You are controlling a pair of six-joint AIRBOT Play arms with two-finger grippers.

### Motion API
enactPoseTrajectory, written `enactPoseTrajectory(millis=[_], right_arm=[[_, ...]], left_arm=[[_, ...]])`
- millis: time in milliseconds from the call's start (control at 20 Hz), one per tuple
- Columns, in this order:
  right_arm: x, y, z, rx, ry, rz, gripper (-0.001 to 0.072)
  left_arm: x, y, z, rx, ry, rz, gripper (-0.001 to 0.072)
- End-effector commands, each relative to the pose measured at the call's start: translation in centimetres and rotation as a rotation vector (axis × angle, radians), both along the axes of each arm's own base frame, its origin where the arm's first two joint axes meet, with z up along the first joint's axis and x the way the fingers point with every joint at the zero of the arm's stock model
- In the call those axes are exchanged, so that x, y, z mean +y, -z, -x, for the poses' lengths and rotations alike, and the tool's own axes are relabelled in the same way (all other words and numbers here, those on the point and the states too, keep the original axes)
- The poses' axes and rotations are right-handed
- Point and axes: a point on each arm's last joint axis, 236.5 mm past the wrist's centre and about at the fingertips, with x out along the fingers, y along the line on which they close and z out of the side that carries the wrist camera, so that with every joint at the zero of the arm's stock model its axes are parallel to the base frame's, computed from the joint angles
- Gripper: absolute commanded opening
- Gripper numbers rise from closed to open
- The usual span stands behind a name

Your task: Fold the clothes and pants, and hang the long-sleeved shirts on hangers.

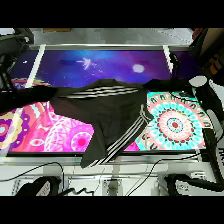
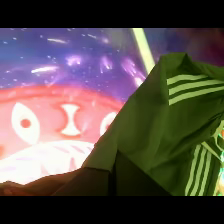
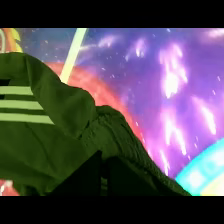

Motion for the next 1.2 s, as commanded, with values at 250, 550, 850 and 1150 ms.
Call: enactPoseTrajectory(millis=[250,550,850,1150], right_arm=[[3.0,-3.9,-4.4,-0.283,0.112,0.032,0.0021],[1.1,-0.1,-3.7,-0.199,0.061,0.150,0.0021],[-4.4,4.8,0.9,0.060,-0.042,0.238,0.0021],[-10.8,9.9,9.1,0.400,-0.188,0.452,0.0022]], left_arm=[[-1.0,0.4,5.9,0.166,-0.030,0.054,0.0005],[-7.5,5.1,9.2,0.406,0.074,0.261,0.0005],[-14.0,10.1,11.9,0.522,0.146,0.363,0.0006],[-17.3,16.9,13.5,0.646,0.176,0.290,0.0006]])
